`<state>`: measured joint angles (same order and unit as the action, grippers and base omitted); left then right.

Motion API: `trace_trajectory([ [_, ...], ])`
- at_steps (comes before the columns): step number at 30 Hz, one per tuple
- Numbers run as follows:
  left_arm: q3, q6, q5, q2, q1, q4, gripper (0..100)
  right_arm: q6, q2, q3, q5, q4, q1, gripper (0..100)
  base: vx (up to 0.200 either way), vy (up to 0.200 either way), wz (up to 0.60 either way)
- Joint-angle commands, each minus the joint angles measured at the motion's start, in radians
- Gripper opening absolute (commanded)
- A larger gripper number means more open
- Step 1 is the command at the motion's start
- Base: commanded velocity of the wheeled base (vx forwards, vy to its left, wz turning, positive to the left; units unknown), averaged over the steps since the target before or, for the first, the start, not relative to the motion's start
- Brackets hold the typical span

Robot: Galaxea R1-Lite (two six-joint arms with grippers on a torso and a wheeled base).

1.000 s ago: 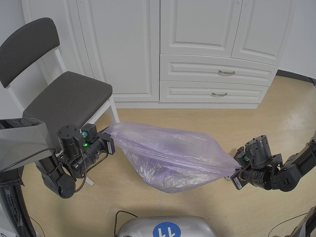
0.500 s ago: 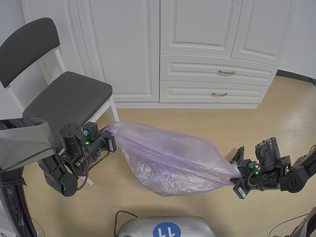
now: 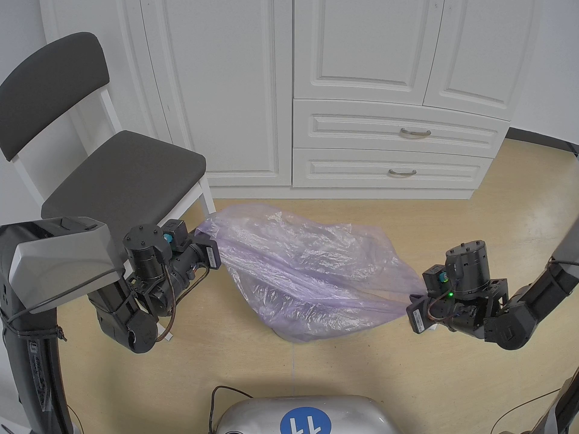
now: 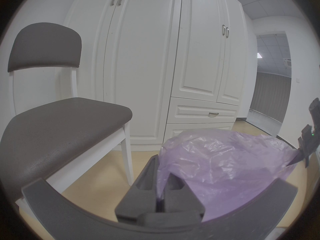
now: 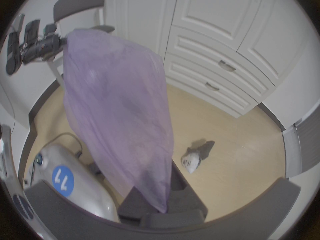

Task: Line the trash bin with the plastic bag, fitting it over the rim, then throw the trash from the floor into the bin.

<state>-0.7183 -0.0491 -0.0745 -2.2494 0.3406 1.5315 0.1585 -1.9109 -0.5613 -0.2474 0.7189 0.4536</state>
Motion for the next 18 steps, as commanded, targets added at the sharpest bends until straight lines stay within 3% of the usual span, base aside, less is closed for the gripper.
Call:
trace_trajectory([
  [1, -0.029, -0.015, -0.015, -0.022, 0.015, 0.001, 0, -0.039, -0.129, -0.02, -0.019, 0.106, 0.037, 0, 0.0, 0.0, 0.0],
  [7, -0.041, -0.069, -0.019, -0.055, 0.074, 0.001, 0, -0.037, -0.293, -0.022, -0.026, 0.399, 0.046, 0, 0.0, 0.0, 0.0],
  [15, -0.043, -0.071, -0.019, -0.087, 0.104, 0.001, 0, -0.053, -0.359, -0.046, -0.023, 0.467, 0.065, 0, 0.0, 0.0, 0.0],
  [18, -0.038, -0.069, -0.019, -0.096, 0.104, 0.001, 0, -0.12, -0.398, -0.085, -0.024, 0.465, 0.088, 0, 0.0, 0.0, 0.0],
])
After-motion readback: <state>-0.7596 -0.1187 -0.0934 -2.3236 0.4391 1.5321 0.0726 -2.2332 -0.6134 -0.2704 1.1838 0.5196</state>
